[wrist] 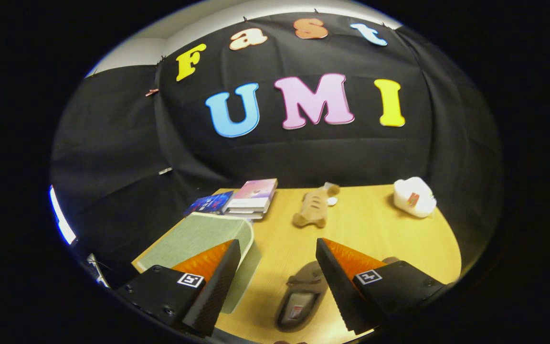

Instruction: Open the storage box then place both shoes into the box .Put the left shoe in first, then the right shoe, with the right side of both shoes facing outward in a uniform manner.

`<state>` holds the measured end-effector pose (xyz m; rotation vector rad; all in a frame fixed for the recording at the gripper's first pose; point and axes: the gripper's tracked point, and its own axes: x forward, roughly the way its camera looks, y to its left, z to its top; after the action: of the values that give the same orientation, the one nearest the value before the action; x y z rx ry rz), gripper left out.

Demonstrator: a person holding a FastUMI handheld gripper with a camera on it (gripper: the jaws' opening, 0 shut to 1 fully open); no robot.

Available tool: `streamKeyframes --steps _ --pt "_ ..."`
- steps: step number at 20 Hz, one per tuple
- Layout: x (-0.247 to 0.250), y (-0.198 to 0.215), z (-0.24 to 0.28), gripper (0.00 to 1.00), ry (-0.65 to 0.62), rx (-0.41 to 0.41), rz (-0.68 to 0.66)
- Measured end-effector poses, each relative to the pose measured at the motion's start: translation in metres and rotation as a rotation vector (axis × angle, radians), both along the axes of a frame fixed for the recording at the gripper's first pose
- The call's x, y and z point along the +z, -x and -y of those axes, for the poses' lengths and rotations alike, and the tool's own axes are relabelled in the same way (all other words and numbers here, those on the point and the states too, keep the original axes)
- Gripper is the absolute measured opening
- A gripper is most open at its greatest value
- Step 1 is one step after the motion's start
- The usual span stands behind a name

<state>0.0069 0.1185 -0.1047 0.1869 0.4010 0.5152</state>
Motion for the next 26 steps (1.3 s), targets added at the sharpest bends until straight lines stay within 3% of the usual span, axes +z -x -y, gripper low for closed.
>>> streamKeyframes --steps 9,13,21,25,26 --pt "-0.057 0.05 -0.072 0.99 -0.217 0.326 -0.246" --pt "-0.073 0.063 -0.097 0.99 -0.357 0.418 -0.378" --pt "-0.11 0.068 -0.138 0.97 -0.572 0.464 -0.658" --pt "-0.112 0.068 -0.14 0.96 -0.71 0.433 -0.804" --pt "-0.112 0.07 -0.14 0.89 -0.737 0.425 -0.834"
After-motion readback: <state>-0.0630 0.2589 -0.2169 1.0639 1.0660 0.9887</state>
